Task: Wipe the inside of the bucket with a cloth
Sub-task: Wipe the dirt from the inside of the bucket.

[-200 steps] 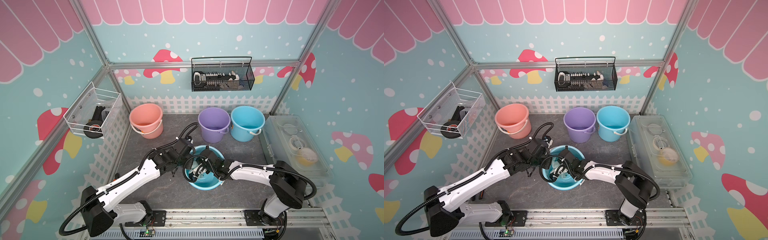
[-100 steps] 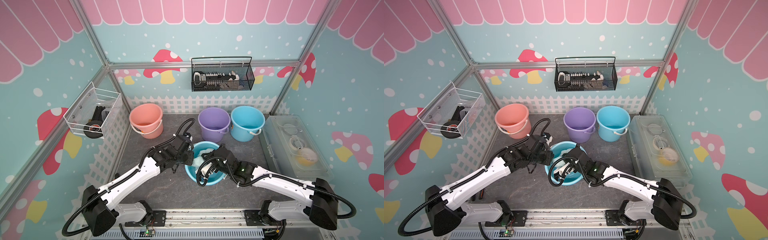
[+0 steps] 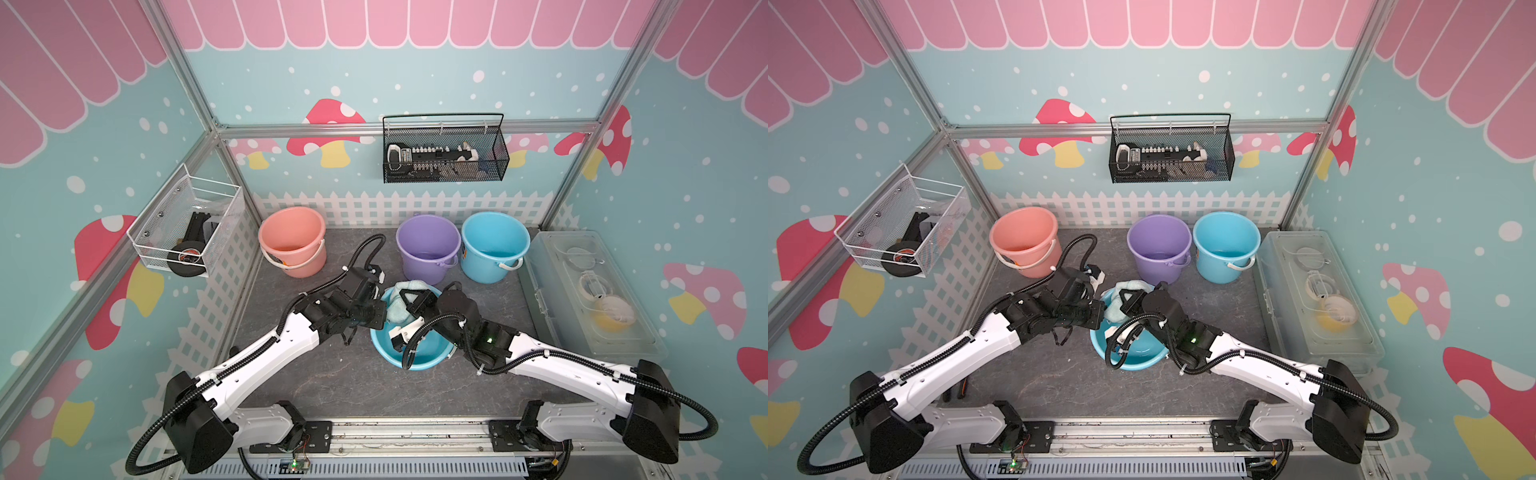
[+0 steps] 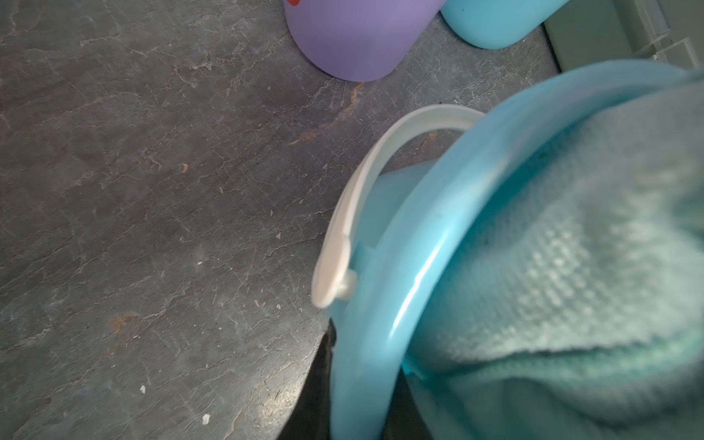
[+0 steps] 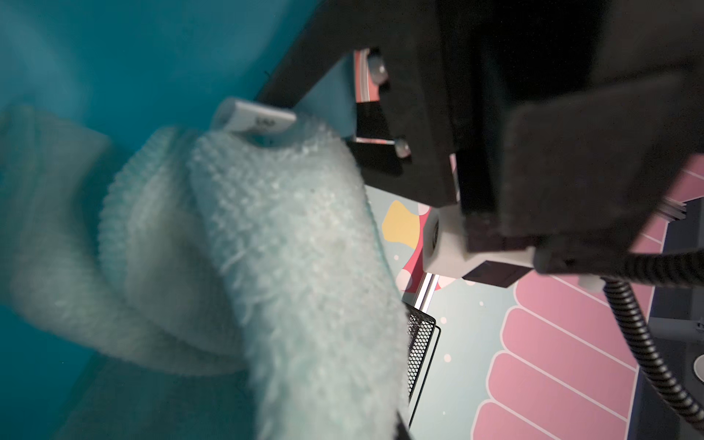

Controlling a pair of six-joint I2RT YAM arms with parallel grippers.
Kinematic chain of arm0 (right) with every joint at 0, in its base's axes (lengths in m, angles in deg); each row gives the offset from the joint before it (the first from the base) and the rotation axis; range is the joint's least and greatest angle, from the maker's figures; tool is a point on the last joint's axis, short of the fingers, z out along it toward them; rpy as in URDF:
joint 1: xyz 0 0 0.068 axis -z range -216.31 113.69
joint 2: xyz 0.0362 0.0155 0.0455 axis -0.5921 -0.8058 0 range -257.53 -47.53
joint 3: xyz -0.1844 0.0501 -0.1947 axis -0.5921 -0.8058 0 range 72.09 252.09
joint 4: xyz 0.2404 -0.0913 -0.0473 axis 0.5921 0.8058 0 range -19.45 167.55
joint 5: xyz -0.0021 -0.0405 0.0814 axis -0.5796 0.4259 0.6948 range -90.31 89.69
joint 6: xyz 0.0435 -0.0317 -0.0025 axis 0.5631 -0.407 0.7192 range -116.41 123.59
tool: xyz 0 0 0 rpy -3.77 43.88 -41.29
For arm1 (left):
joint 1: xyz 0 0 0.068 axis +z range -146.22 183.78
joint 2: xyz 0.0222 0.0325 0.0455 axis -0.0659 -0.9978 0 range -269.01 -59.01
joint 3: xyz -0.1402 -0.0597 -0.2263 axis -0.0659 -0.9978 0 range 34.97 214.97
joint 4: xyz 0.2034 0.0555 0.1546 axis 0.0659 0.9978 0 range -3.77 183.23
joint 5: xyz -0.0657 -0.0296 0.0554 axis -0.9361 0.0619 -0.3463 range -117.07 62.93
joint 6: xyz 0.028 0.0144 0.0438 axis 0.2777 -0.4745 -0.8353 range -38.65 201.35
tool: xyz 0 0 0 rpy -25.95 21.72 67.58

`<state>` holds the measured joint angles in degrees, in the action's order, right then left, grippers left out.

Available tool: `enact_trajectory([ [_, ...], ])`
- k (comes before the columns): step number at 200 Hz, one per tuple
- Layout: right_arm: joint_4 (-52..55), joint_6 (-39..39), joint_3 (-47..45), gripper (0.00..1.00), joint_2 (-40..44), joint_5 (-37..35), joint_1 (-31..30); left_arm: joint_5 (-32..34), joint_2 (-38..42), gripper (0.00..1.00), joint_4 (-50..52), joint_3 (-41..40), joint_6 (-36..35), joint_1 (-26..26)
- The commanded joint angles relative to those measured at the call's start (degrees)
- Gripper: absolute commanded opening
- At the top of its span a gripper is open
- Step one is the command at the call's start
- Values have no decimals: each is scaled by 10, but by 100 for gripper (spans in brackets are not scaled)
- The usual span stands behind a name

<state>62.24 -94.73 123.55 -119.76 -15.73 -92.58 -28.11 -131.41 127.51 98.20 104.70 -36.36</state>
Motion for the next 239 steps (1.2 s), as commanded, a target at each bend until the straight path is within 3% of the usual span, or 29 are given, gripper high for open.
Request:
enact_trajectory([
  [1,-15,-13,13,0,-29,7,-2,-15,24,0,-29,-3,1,3],
  [96,-9,81,-18,0,-141,77,17,-24,44,0,-38,-8,-8,3],
  [176,205,154,71,0,-254,212,60,-42,57,0,-56,-16,-14,2],
  [202,235,162,84,0,-252,226,63,-37,57,0,-58,-17,-14,2],
  [239,250,167,85,0,-186,210,62,-11,52,0,-58,-21,-7,3],
])
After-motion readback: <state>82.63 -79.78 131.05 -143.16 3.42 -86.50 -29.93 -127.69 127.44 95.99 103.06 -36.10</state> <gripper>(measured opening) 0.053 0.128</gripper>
